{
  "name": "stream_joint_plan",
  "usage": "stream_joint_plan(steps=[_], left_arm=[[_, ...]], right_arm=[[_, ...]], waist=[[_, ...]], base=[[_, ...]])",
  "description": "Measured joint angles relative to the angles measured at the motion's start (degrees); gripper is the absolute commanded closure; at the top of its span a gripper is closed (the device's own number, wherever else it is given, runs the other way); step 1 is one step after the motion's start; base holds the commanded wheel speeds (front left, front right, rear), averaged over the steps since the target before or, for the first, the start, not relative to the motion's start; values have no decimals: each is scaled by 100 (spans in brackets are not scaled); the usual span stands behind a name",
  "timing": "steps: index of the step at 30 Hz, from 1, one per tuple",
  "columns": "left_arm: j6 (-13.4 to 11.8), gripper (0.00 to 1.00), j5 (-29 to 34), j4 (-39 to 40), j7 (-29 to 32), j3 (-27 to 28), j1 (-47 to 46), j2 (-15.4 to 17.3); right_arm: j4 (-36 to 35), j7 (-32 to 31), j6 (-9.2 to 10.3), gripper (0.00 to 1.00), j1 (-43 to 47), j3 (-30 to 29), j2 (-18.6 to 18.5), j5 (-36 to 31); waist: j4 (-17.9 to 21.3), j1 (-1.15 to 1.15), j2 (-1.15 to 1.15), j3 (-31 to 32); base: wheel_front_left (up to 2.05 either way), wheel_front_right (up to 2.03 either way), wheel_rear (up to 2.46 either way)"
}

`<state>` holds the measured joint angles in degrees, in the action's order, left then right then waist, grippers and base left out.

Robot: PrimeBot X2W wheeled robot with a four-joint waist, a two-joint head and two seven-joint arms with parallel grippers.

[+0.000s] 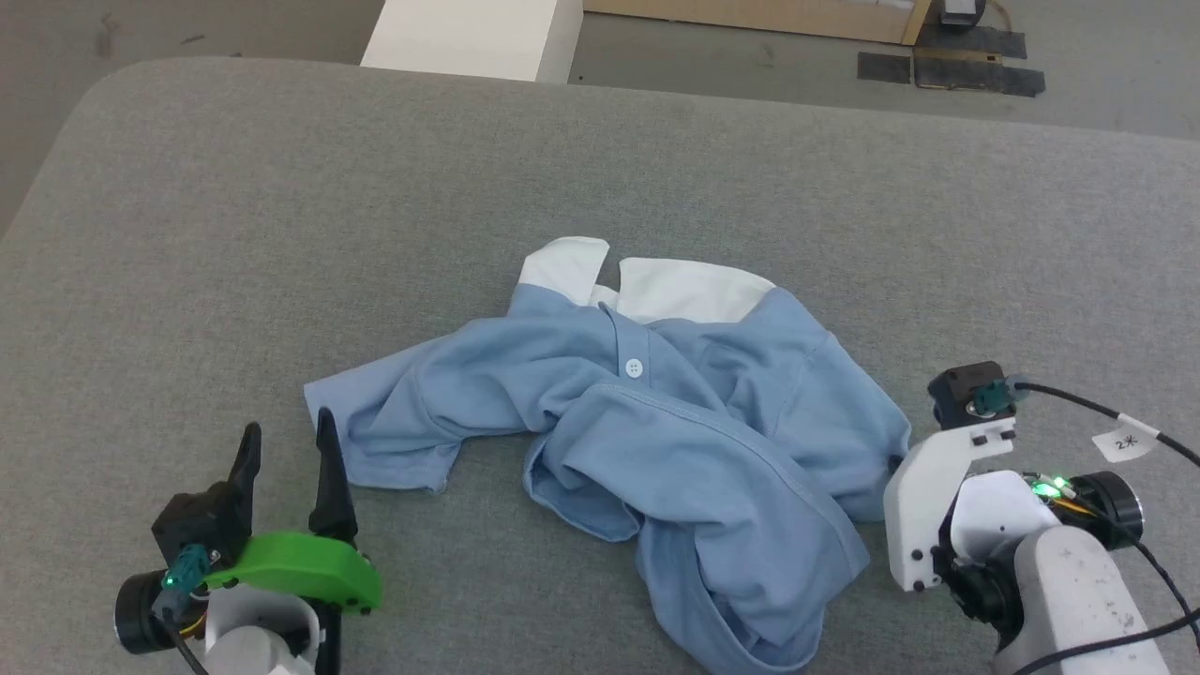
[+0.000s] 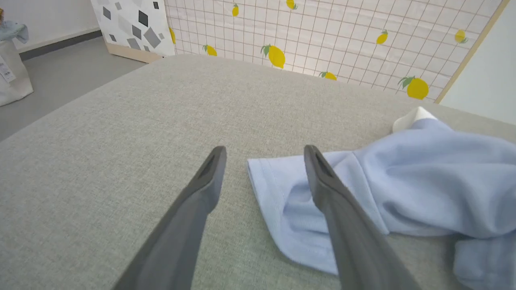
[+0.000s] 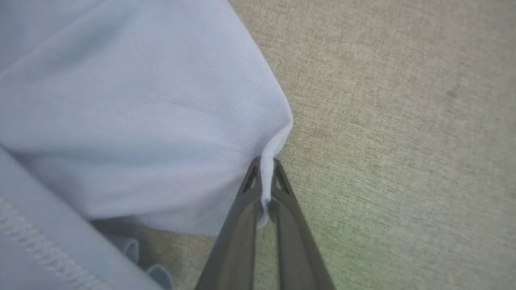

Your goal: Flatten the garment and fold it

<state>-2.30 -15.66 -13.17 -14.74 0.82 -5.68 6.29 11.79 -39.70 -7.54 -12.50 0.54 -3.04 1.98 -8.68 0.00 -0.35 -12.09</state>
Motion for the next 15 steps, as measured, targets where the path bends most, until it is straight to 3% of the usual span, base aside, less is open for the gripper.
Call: stream_joint_plan(steps=[4,8,15], left_arm=[[163,0,112,-465,263,-65,-255,394],[508,0,201,-814,1054,-160,-818,993],[912,0,-101,-1148,2477,-515,-1327,1658]], right_arm=[[-324,-27,-1,100,178,3,20,-64],[-606,-42,-1,100,308,63,20,-91],[-869,-73,-1,100,347,287,19,5]], waist=[[95,0,0,-19],[222,0,0,-53],[482,0,0,-141]], base=[[0,0,0],[0,0,0],[0,0,0]])
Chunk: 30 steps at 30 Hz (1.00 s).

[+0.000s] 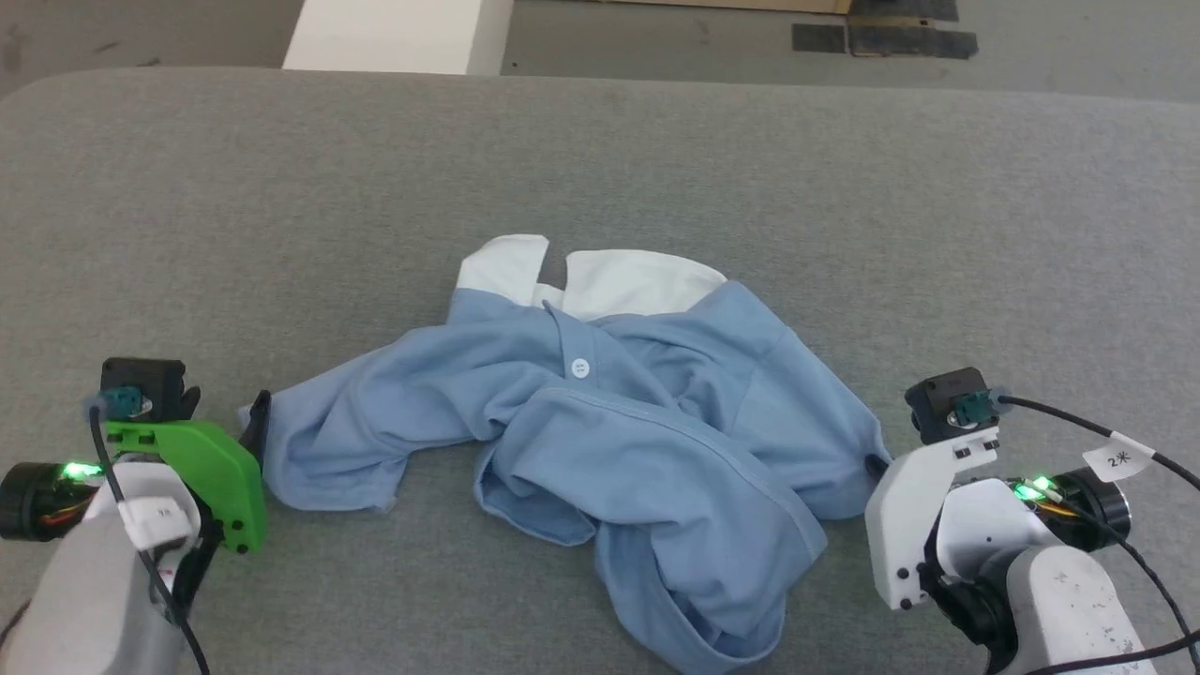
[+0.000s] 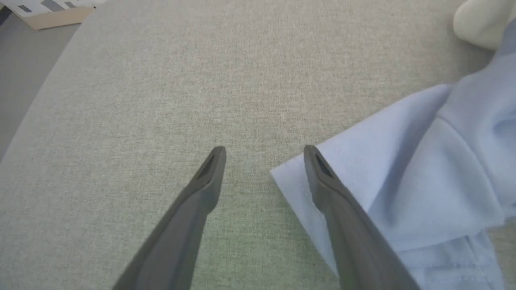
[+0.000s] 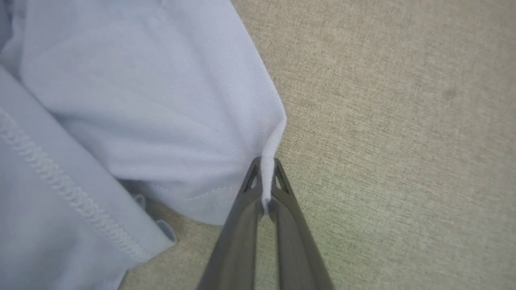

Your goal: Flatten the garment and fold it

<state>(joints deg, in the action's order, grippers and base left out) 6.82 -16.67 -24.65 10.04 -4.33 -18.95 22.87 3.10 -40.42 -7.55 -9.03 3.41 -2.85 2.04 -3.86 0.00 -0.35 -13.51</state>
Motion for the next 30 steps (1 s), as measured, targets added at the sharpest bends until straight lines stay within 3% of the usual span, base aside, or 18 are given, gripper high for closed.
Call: stream_joint_plan(steps=[6,13,14,15,16,25,30], left_arm=[[26,0,-533,-122,1062,-520,-112,415],[21,0,-1702,55,2097,-976,-221,869],[21,16,-1758,96,2132,-1027,-226,926],[21,65,-1782,135,2141,-1092,-227,989],[21,100,-1791,155,2142,-1155,-229,1028],[46,100,-1896,297,1893,-1682,-435,1265],[48,100,-1815,446,1252,-1931,-915,1451]], right_arm=[[-81,1,0,100,2,133,0,98],[-148,0,0,100,12,192,-45,209],[-156,0,0,100,18,199,-64,210],[-164,0,0,100,22,208,-97,211],[-168,-7,0,100,22,216,-133,222],[-192,-146,0,100,-272,434,-570,312],[-255,-230,0,100,-848,671,-1062,430]], waist=[[220,0,0,-102],[412,0,0,-190],[421,0,0,-194],[430,0,0,-196],[433,0,0,-196],[417,0,0,-235],[421,0,0,-289]], base=[[0,0,0],[0,0,0],[0,0,0],[0,0,0],[0,0,0],[0,0,0],[0,0,0]])
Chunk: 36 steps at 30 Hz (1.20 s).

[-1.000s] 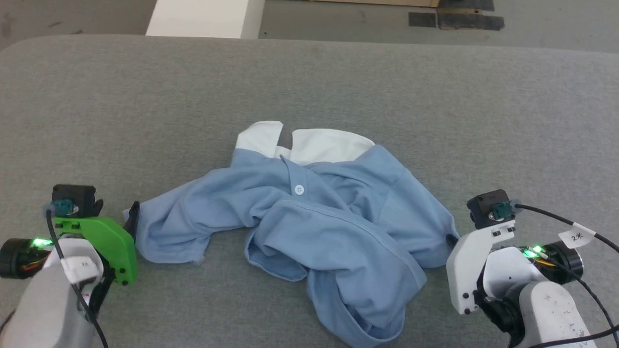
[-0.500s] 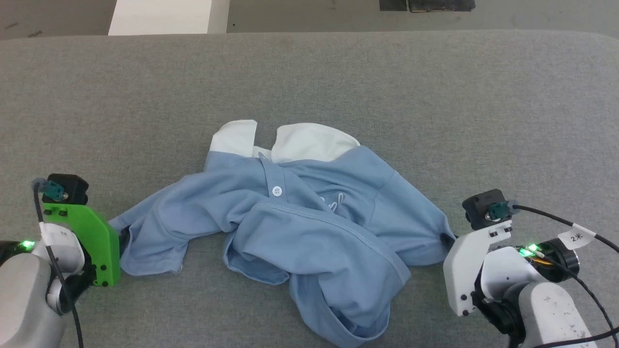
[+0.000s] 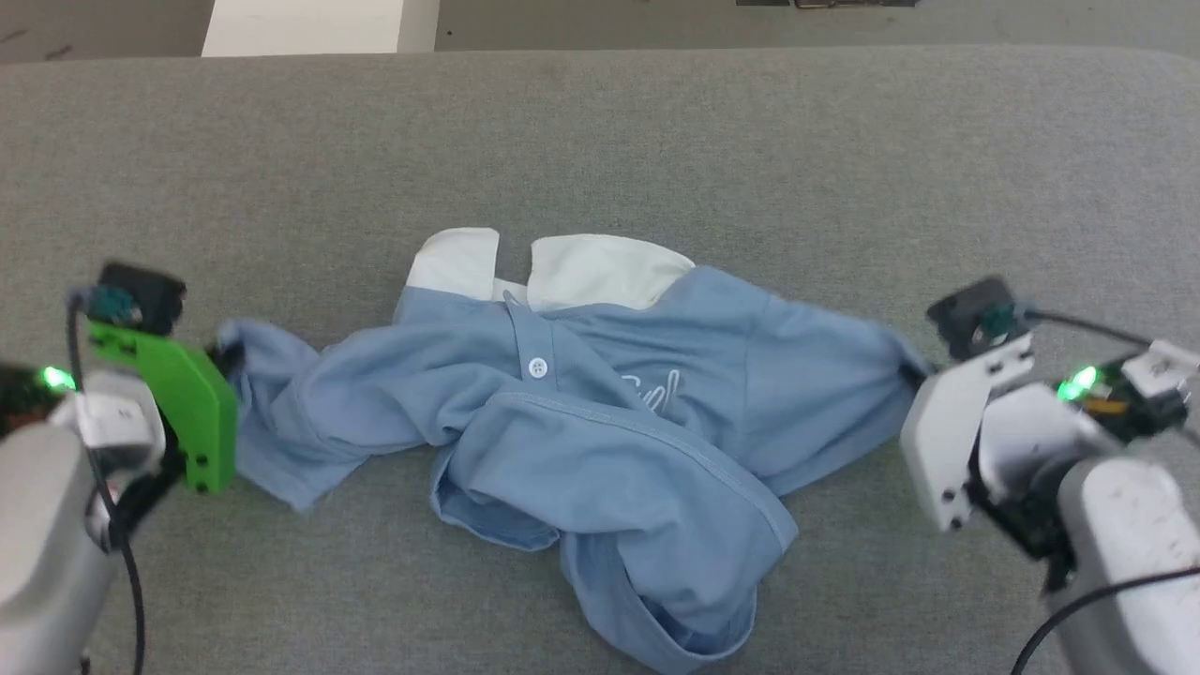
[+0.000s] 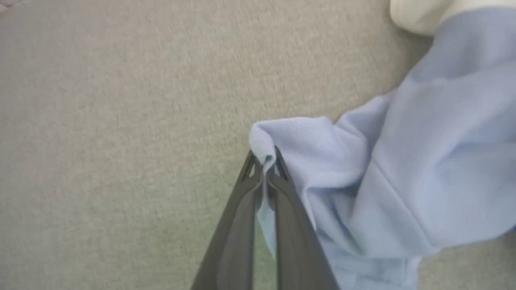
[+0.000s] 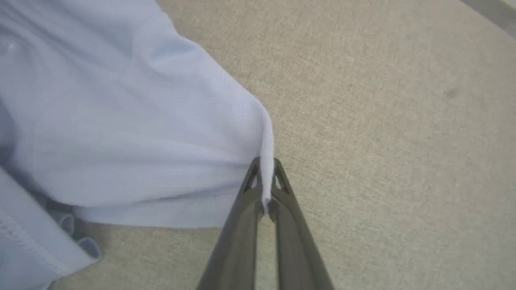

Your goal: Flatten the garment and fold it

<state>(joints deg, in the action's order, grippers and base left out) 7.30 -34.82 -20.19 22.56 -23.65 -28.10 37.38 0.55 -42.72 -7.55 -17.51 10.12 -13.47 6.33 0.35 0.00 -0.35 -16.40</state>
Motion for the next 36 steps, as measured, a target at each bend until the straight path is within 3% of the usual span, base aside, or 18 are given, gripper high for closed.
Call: stream_joint_plan(steps=[9,21,29,36], left_arm=[[-85,100,623,292,-1058,43,-1237,377],[-953,100,1271,561,-1603,508,-3345,216],[-1623,100,1548,508,-2249,1023,-4830,76],[-2060,100,1664,434,-3099,1397,-5590,27]], right_arm=[[-33,-241,0,100,-1538,342,-988,255],[677,-366,-1,100,-4589,745,-1668,307],[1233,556,-2,100,-6325,225,-1281,-447],[1472,1884,-3,100,-7423,-393,-780,-1700]], waist=[[64,0,0,56],[172,0,0,-642],[260,1,0,-1372],[363,1,0,-1942]], base=[[0,0,0],[0,0,0],[0,0,0],[0,0,0]])
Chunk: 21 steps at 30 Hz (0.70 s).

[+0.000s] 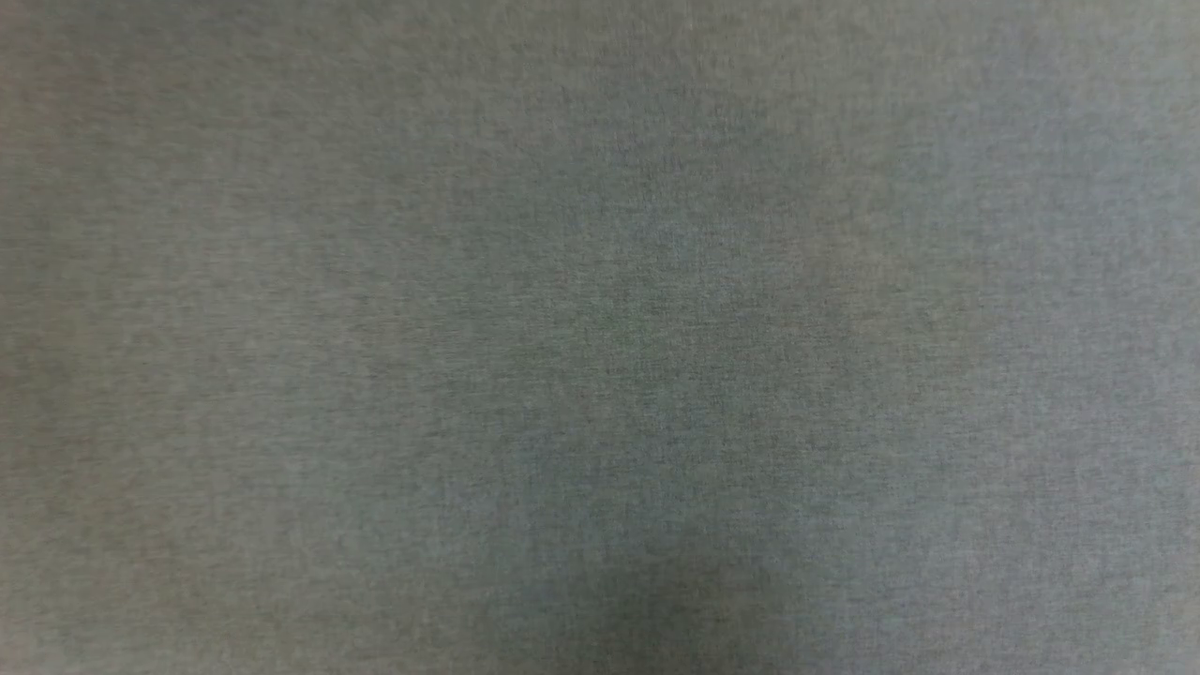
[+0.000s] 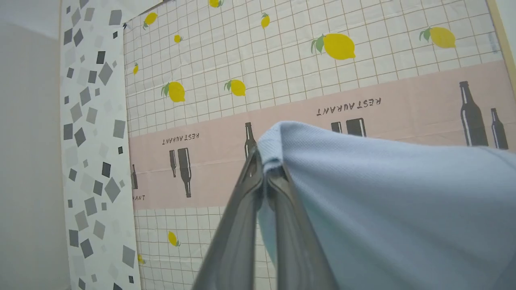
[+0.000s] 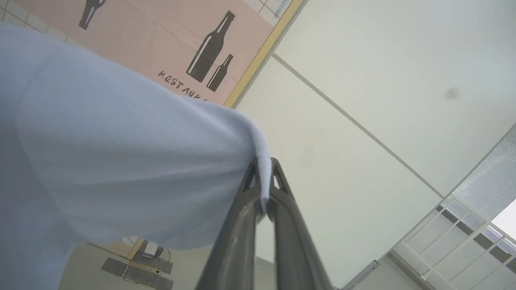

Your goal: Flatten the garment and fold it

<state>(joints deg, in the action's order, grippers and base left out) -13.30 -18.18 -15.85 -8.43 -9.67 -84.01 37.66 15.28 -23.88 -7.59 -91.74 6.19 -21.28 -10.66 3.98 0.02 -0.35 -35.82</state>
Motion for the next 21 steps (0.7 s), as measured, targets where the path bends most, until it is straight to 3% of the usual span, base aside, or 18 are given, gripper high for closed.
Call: stream_joint_plan(steps=[3,8,17,21], left_arm=[[-31,100,-4,-112,-178,29,-77,-56],[232,100,-13,-513,-120,-310,308,-189],[911,100,-344,-1455,599,-1059,2480,-414],[1067,100,-793,-1545,1000,-1117,3367,-556]], right_arm=[[160,376,0,100,-157,-167,136,-325],[813,576,-1,100,157,-188,248,-229],[1462,731,0,100,2146,393,313,744],[1412,769,0,100,3009,703,288,1315]], waist=[[32,0,0,-142],[-6,0,0,-135],[-82,-1,0,397],[-100,-1,0,735]], base=[[0,0,0],[0,0,0],[0,0,0],[0,0,0]])
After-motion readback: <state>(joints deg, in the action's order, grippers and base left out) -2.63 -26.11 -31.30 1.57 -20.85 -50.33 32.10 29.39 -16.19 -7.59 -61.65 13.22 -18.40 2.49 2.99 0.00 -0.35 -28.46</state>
